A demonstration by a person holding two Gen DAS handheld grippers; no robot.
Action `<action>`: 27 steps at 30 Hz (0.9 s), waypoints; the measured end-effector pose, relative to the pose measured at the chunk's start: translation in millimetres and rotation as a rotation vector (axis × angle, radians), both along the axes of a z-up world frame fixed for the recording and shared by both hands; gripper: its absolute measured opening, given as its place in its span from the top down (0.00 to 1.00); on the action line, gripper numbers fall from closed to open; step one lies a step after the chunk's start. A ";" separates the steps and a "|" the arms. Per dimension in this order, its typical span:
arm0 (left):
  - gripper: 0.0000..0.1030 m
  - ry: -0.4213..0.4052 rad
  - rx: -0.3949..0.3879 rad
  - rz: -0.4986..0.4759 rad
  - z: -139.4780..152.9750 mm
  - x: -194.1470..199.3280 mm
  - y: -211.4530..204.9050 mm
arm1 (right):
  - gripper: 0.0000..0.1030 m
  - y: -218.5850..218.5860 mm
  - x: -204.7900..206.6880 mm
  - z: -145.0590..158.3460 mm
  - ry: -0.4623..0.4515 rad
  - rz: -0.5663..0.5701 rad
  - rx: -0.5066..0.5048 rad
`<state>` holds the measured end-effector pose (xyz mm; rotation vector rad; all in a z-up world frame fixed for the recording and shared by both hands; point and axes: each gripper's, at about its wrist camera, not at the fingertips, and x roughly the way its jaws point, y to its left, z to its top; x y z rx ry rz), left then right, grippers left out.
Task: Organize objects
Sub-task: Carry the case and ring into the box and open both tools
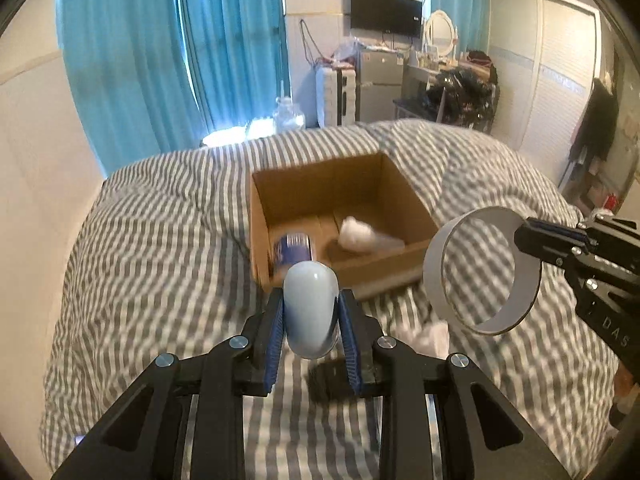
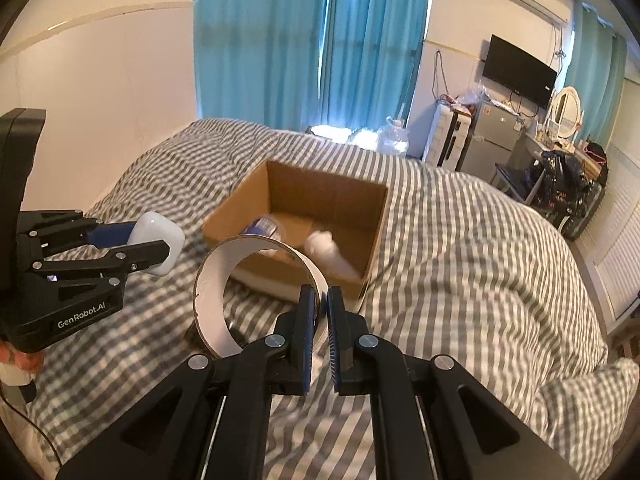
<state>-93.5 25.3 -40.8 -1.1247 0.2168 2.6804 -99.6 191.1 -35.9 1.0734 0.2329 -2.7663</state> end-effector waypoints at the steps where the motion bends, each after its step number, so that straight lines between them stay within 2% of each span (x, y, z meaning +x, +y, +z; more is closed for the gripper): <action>1: 0.74 0.004 0.004 0.003 2.2 -7.7 0.2 | 0.94 0.2 -6.0 2.2 0.004 -0.001 0.002; 7: 0.74 0.011 0.004 0.012 2.6 -57.6 2.5 | 0.94 2.6 -51.5 7.7 0.014 -0.007 0.000; 13: 0.74 0.002 0.013 0.012 -8.6 -105.3 6.1 | 0.94 7.0 -101.6 2.3 0.003 -0.021 -0.016; 20: 0.74 -0.005 0.005 -0.002 -27.9 -153.4 17.8 | 0.94 11.7 -158.1 -12.9 -0.020 -0.031 -0.018; 27: 0.75 -0.012 -0.020 -0.021 -49.7 -188.0 30.9 | 0.94 9.6 -193.0 -34.9 -0.048 -0.026 -0.002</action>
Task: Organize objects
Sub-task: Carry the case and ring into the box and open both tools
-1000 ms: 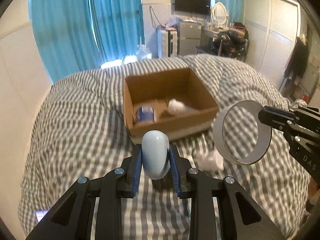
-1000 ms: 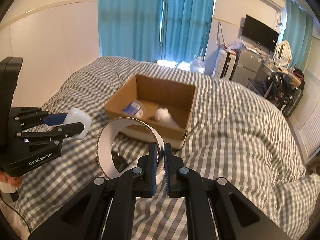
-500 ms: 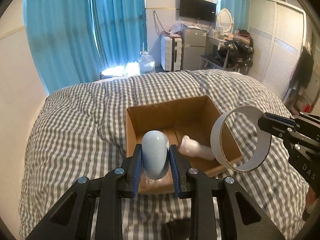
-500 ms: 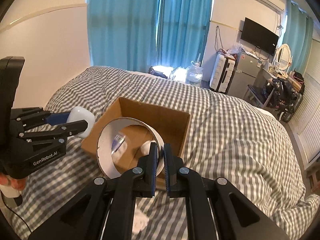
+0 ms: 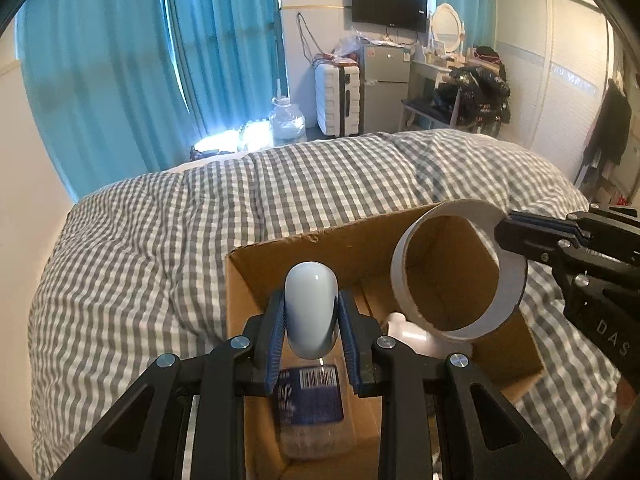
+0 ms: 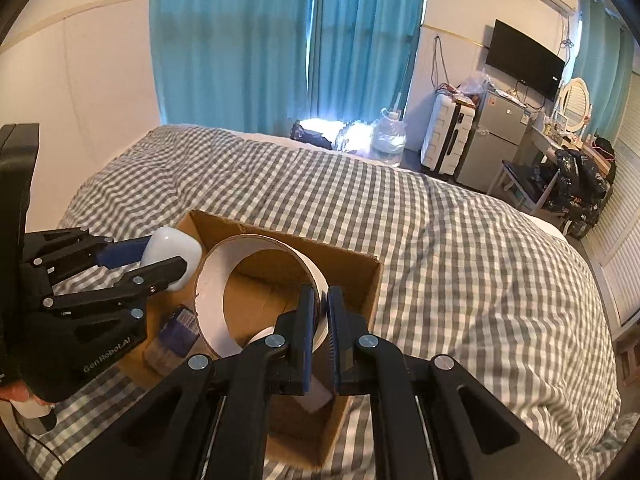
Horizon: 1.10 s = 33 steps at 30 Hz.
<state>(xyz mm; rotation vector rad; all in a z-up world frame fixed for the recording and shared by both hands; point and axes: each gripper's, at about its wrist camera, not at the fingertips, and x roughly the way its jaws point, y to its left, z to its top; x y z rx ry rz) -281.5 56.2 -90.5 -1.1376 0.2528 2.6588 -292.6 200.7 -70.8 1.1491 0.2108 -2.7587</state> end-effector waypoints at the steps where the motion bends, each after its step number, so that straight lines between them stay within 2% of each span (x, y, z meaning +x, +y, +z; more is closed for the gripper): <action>1: 0.75 -0.002 -0.001 -0.001 -2.6 -2.4 0.1 | 0.94 1.1 -4.5 -3.4 -0.005 0.000 0.002; 7: 0.77 -0.032 -0.008 0.003 -22.0 -22.0 0.7 | 0.94 3.8 -19.5 -25.5 -0.038 0.005 0.003; 14: 0.77 -0.055 -0.010 -0.006 -37.7 -25.9 1.8 | 0.94 5.4 -27.8 -38.3 -0.057 0.008 0.001; 19: 0.77 -0.077 -0.007 -0.012 -43.1 -27.0 4.2 | 0.94 5.1 -26.9 -40.5 -0.060 0.008 -0.021; 22: 0.76 -0.057 0.005 -0.020 -38.9 -24.3 5.0 | 0.94 5.6 -24.5 -39.2 -0.056 0.012 -0.035; 24: 0.69 -0.054 0.016 -0.037 -34.6 -21.4 4.5 | 0.94 5.9 -22.1 -37.5 -0.048 0.014 -0.042; 26: 0.41 -0.055 0.011 -0.042 -31.9 -18.8 4.1 | 0.89 6.3 -18.5 -35.0 -0.040 0.023 -0.059; 28: 0.30 -0.044 0.011 -0.047 -27.7 -14.4 3.6 | 0.80 8.4 -13.0 -29.7 -0.029 0.024 -0.083; 32: 0.24 -0.034 0.007 -0.043 -15.7 -3.5 3.9 | 0.57 12.9 0.4 -12.1 0.020 0.004 -0.094; 33: 0.24 -0.032 0.005 -0.042 -12.0 -0.7 3.6 | 0.54 14.2 3.7 -6.8 0.033 0.000 -0.098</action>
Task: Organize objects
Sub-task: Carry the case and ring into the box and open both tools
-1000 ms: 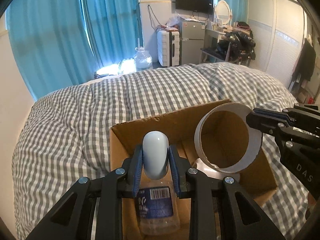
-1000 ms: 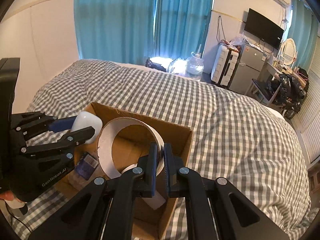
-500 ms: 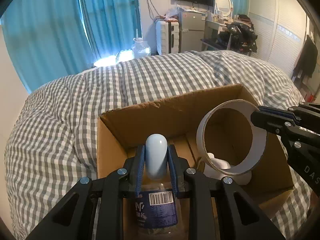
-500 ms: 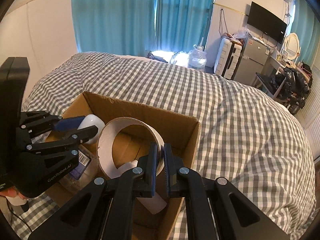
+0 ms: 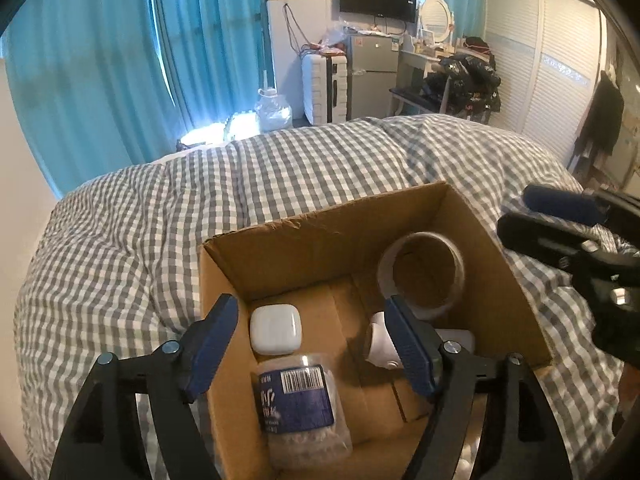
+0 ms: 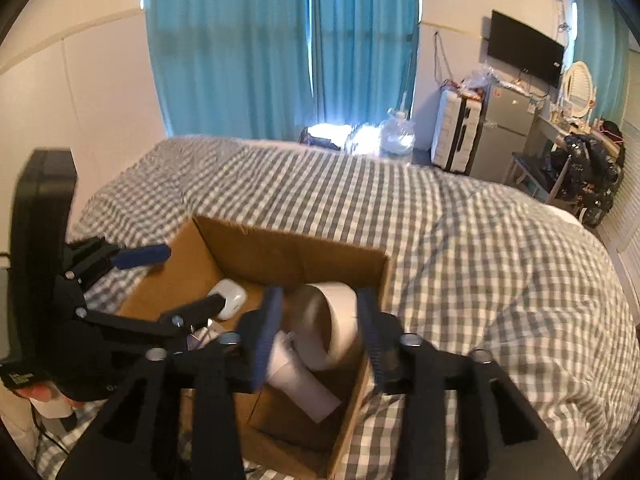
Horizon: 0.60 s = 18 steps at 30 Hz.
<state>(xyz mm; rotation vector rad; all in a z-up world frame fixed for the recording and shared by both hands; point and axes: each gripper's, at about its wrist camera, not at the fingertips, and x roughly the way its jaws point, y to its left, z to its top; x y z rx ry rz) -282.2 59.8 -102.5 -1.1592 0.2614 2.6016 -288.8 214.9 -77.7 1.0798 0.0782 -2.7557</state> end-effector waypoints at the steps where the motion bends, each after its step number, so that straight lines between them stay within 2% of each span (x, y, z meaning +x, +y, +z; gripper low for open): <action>1: 0.23 0.005 0.000 0.002 5.3 4.0 -0.6 | 0.48 0.7 4.1 6.0 0.013 -0.005 -0.004; 2: 0.23 0.013 0.002 0.005 12.5 9.3 -1.5 | 0.45 1.4 10.0 14.4 0.030 -0.010 -0.007; 8: 0.15 0.077 0.040 0.026 59.1 42.7 -12.4 | 0.42 1.1 49.0 56.2 0.107 -0.018 0.008; 11: 0.14 0.111 0.060 0.039 82.3 60.9 -18.2 | 0.40 0.9 71.2 76.7 0.134 -0.024 0.026; 18: 0.11 0.157 0.076 0.076 117.4 107.0 -35.9 | 0.35 -5.6 121.7 112.6 0.187 -0.019 0.056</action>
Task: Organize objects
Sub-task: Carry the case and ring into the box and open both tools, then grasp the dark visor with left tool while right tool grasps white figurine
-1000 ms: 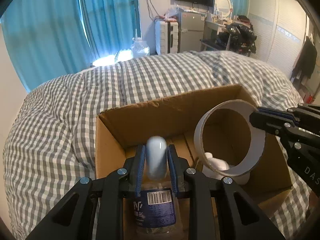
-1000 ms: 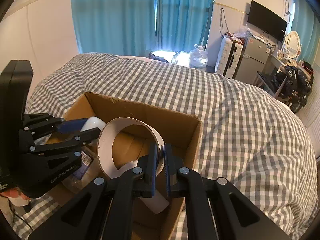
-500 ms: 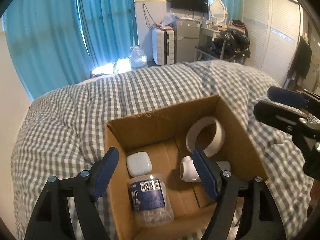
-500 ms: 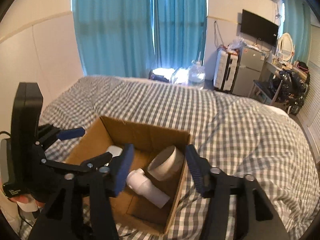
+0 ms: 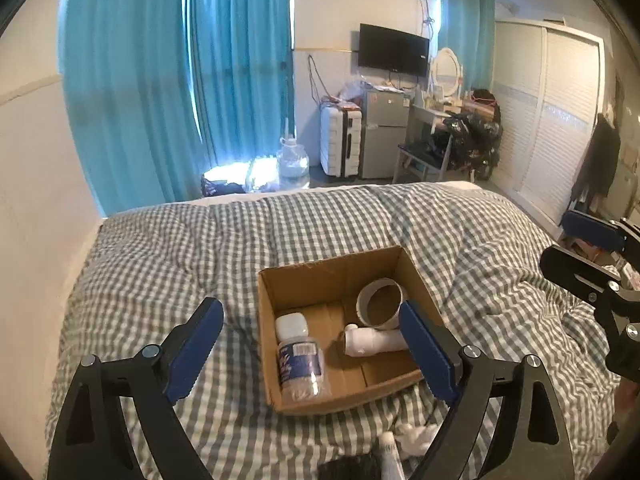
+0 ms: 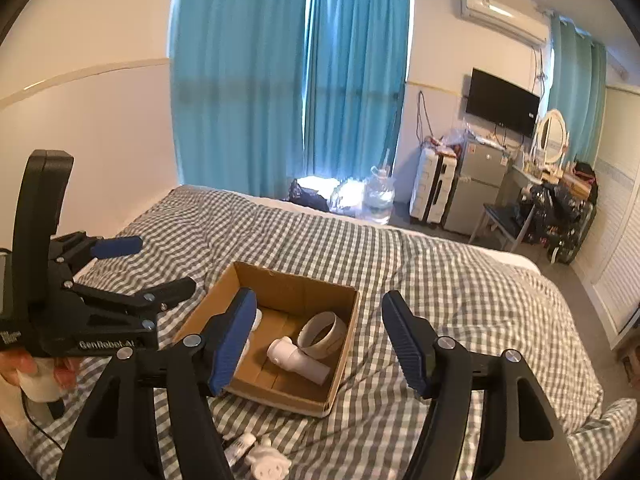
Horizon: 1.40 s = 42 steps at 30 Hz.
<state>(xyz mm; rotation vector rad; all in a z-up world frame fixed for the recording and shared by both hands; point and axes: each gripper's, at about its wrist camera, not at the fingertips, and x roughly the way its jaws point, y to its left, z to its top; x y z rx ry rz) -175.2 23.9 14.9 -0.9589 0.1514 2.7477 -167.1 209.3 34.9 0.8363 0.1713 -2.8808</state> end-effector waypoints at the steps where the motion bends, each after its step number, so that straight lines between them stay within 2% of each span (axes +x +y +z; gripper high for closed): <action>1: 0.11 0.008 -0.003 0.004 2.6 6.9 -2.7 | 0.33 -2.2 8.0 3.7 0.006 0.002 0.005; 6: 0.10 0.020 -0.009 0.037 3.6 33.2 -13.5 | 0.32 -10.0 32.6 7.4 0.010 0.016 0.015; 10: 0.10 0.013 -0.017 0.064 -11.7 50.7 -20.2 | 0.32 -12.7 47.3 -0.3 -0.004 0.029 0.013; 13: 0.10 -0.005 -0.022 0.075 -28.7 59.6 -22.3 | 0.32 -13.0 53.0 -16.6 -0.031 0.036 0.014; 19: 0.10 -0.102 -0.012 0.094 -81.8 63.4 -21.6 | 0.32 -10.1 52.0 -70.1 -0.128 0.039 0.003; 23: 0.10 -0.181 -0.038 0.086 -120.2 58.9 -13.0 | 0.32 -7.5 46.9 -113.7 -0.220 0.041 -0.001; 29: 0.10 -0.247 -0.093 0.073 -158.7 57.7 -4.3 | 0.32 -7.7 39.1 -158.9 -0.309 0.033 -0.007; 35: 0.10 -0.333 -0.121 0.081 -190.7 55.6 -5.9 | 0.32 -6.1 32.3 -183.7 -0.377 0.037 -0.019; 42: 0.10 -0.406 -0.134 0.002 -211.3 52.6 10.0 | 0.32 -9.3 26.9 -207.1 -0.434 0.047 -0.015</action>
